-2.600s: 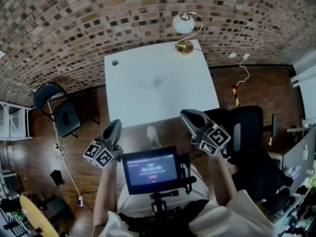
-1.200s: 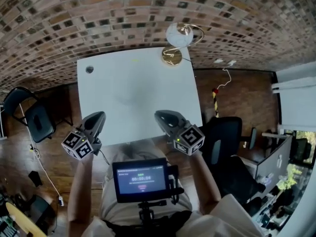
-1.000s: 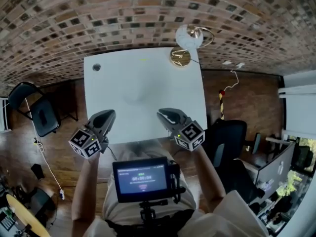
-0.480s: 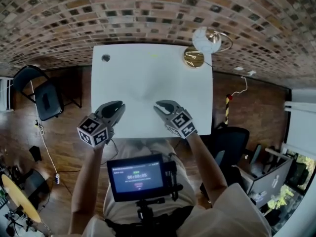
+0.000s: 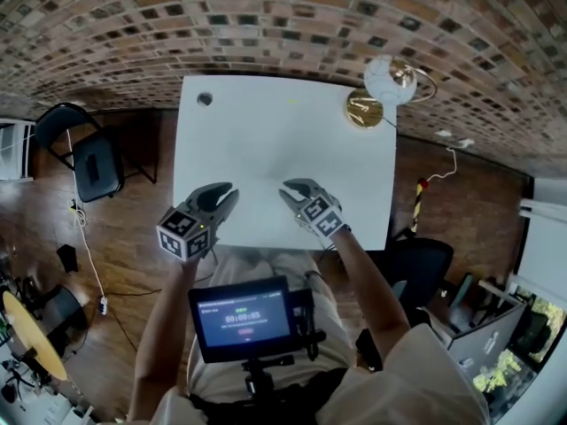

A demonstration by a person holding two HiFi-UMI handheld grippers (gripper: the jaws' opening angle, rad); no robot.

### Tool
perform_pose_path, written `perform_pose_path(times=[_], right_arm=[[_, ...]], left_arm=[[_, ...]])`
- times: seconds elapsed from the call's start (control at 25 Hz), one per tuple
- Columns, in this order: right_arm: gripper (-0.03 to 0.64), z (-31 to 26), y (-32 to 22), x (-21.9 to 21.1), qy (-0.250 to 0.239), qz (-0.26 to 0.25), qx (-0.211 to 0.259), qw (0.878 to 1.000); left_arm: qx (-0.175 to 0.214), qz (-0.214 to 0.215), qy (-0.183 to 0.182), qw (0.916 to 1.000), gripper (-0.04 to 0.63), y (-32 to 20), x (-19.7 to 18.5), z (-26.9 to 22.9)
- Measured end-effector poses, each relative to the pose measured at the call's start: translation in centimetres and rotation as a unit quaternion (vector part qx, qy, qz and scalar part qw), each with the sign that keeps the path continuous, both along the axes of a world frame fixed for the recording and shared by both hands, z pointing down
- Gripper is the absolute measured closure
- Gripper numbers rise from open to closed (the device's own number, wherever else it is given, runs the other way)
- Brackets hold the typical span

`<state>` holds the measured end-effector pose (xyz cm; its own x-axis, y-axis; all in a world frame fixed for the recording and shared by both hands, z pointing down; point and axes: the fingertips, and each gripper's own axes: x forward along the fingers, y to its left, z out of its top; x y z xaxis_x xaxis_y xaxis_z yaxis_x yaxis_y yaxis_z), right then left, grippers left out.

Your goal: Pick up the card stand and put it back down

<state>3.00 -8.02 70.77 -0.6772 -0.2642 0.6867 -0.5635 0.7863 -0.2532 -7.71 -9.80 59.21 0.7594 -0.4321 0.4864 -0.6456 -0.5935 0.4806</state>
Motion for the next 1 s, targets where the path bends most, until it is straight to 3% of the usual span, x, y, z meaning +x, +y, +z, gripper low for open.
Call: perform_pose_path(times=[0.32,1.0], right_arm=[[0.534,4.3,-0.8,-0.3,0.025,-0.009,-0.018,0.999],[0.534,9.8,-0.4,-1.2,0.049,-0.031,-0.058,0.997]], left_arm=[[-0.004,0.006,-0.020,0.9998,0.511,0.5,-0.1,-0.1],[0.000,-0.041,-0.026,0.9988,0.511,0.8,-1.8,-0.5]])
